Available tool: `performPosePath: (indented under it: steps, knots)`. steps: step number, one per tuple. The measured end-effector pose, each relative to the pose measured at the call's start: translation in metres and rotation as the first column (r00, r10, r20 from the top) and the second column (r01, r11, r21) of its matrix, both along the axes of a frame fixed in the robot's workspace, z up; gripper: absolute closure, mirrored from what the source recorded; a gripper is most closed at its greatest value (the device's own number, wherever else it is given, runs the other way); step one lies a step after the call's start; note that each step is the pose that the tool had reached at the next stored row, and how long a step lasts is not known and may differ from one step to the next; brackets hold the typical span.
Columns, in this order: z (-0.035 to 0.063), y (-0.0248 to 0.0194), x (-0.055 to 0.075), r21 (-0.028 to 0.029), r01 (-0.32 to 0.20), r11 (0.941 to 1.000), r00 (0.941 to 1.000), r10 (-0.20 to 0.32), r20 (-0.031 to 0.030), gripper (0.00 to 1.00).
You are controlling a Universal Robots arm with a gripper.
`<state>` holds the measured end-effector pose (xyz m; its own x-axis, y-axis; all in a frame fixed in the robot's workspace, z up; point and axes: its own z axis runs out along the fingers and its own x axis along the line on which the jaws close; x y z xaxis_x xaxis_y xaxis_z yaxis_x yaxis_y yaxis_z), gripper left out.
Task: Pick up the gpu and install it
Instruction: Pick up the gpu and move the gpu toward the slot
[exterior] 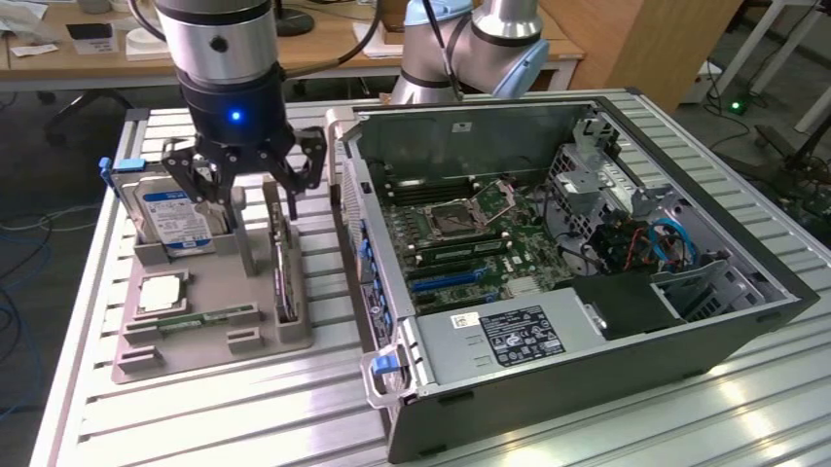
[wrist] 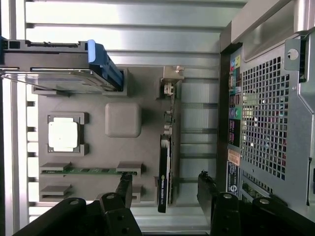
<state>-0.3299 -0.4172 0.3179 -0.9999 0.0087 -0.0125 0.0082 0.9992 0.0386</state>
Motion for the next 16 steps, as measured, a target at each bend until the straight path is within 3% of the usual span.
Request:
performPosePath:
  steps: [16]
  knots:
    - [-0.0050, -0.0008, 0.0033, 0.0003, 0.000, 1.0000, 1.0000, 0.000, 0.0001, 0.35]
